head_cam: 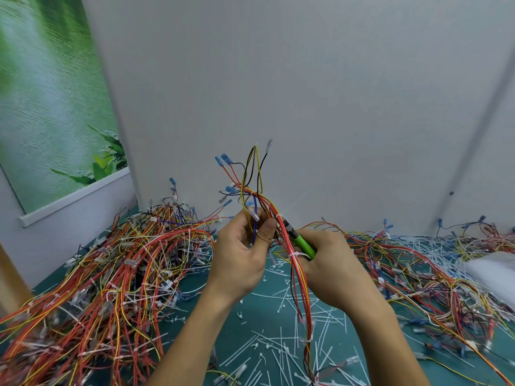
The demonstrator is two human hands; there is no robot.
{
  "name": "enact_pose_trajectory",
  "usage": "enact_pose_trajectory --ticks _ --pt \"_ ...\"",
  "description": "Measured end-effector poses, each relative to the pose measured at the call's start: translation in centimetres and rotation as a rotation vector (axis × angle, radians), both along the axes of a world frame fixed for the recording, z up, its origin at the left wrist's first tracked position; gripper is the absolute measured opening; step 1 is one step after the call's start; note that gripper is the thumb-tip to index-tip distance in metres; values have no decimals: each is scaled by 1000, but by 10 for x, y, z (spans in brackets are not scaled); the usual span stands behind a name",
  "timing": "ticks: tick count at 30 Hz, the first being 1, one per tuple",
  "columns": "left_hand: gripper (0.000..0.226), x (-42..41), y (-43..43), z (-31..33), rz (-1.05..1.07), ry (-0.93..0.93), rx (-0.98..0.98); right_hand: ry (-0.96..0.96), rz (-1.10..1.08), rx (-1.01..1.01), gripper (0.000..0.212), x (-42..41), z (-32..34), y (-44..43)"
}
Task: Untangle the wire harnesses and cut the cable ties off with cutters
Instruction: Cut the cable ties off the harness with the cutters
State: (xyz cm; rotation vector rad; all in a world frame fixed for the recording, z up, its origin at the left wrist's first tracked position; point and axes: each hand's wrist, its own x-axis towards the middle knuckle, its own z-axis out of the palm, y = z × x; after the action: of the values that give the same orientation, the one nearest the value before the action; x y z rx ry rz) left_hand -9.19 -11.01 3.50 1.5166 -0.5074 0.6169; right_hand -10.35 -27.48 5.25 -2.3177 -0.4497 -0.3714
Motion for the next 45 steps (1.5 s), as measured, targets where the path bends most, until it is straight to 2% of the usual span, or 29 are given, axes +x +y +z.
enact_pose_trajectory --ticks 25,32,45 --pt "7 -1 0 2 -21 5 50 -41 -23 14 26 0 -4 6" --pt "6 -3 -2 3 -10 -6 83 -1 -32 0 27 0 -2 3" --pt "6 -4 0 4 4 -23 123 -9 -21 -35 18 0 -2 -1"
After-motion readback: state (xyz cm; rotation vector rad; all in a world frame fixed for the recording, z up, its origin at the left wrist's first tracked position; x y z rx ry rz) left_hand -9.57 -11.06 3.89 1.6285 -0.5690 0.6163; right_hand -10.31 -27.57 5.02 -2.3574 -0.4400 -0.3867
